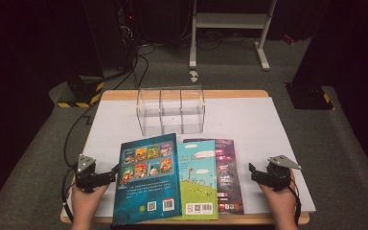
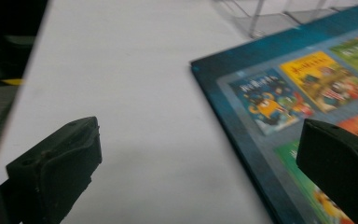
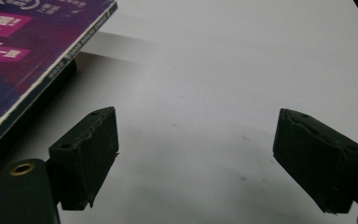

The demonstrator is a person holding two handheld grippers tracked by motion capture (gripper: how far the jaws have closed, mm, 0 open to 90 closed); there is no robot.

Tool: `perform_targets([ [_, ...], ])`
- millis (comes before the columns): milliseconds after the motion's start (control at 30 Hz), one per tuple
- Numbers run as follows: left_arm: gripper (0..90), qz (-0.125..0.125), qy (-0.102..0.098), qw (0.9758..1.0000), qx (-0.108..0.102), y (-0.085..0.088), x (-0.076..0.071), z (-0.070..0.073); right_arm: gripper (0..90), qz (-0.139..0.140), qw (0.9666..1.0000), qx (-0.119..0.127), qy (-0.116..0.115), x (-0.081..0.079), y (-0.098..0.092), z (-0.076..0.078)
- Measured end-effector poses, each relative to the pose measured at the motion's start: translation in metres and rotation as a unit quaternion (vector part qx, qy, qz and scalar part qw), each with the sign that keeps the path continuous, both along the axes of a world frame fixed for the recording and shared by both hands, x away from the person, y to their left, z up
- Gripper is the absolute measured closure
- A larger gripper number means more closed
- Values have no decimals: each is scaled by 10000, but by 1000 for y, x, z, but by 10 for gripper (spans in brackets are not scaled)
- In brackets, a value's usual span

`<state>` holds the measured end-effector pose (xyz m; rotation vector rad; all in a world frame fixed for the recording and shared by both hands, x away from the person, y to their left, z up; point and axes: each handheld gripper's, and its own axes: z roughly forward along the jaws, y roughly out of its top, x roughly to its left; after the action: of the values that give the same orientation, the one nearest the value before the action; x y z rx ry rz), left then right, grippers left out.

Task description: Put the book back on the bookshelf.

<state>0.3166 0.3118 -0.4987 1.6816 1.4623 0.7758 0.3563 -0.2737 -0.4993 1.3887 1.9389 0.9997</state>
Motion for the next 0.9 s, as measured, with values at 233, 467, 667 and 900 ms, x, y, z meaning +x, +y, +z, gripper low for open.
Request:
perform_targets([
  [233, 4, -372, 183, 9991, 103, -11, 6, 2, 98, -59, 9992, 372, -127, -6, -14, 7],
  [467, 3, -683, 234, 9962, -481, -11, 6, 2, 108, 73, 9995, 246, -159, -9, -10, 11],
  [667, 3, -1031, 522, 9920, -514, -7, 12, -2, 114, 71, 9997, 152, -158, -11, -5, 12],
  [900, 4, -1165, 859, 9886, -425, -3, 16, -5, 128, 157, 9994, 151, -256, -12, 17, 22],
])
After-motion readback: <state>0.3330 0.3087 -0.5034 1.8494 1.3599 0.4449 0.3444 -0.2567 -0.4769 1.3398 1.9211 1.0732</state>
